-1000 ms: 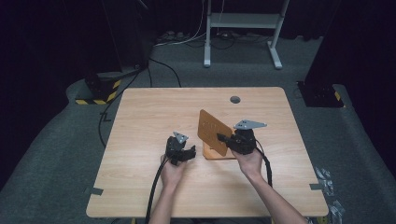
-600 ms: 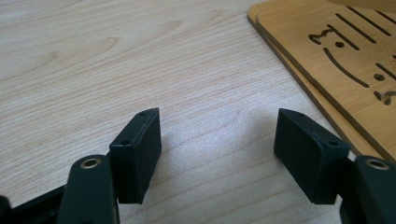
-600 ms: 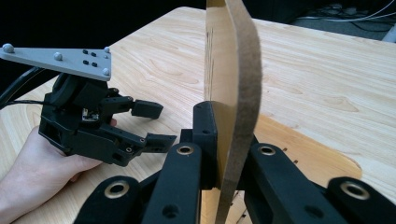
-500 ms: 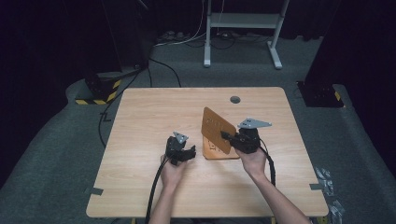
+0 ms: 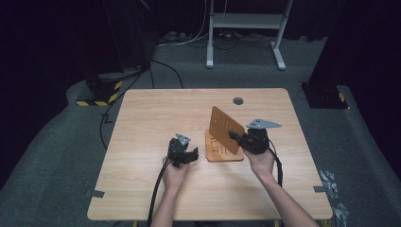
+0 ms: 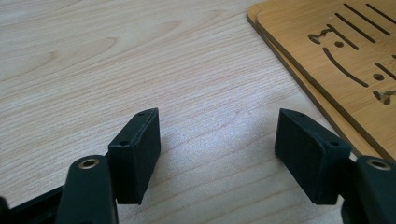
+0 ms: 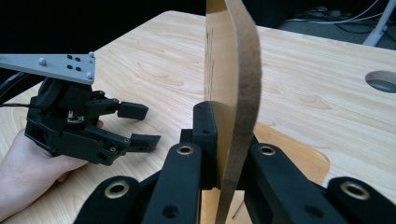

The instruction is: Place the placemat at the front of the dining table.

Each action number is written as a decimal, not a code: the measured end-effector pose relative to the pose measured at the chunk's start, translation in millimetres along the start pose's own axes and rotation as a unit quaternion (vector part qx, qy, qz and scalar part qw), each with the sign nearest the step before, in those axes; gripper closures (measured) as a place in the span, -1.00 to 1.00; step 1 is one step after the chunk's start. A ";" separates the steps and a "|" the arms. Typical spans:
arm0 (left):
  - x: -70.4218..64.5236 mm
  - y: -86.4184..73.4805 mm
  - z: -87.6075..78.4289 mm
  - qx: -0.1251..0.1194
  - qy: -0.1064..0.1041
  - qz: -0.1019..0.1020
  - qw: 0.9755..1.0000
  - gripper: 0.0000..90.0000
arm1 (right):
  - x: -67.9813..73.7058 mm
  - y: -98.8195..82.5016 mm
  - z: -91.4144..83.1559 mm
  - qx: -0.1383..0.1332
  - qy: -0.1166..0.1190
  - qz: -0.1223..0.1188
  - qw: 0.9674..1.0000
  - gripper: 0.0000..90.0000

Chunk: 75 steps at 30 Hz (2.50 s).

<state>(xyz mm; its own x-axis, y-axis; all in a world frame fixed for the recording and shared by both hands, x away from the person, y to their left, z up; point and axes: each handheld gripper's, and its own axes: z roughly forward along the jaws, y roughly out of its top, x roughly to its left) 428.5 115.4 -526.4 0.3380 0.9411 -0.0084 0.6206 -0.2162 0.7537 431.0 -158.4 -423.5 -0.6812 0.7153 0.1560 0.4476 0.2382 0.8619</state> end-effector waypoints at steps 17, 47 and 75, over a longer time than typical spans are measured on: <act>-0.1 0.1 -0.1 0.000 0.000 0.000 1.000 -0.30 | -13.6 0.1 -11.3 -0.007 -0.014 0.007 1.000 0.92; -0.1 0.0 0.0 0.000 0.000 0.000 1.000 -0.30 | -28.9 4.0 -27.8 -0.018 -0.029 0.017 0.999 0.92; -0.1 0.1 0.0 0.000 0.000 0.000 1.000 -0.30 | -50.2 5.1 -42.6 -0.031 -0.055 0.041 0.997 0.92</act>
<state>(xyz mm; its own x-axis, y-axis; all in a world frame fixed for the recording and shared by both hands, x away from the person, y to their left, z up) 428.5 115.3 -526.3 0.3389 0.9408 -0.0086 0.6209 -0.2168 0.7533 442.8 -221.1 -406.4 -0.5742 0.7997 0.1754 0.4603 0.1381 0.8770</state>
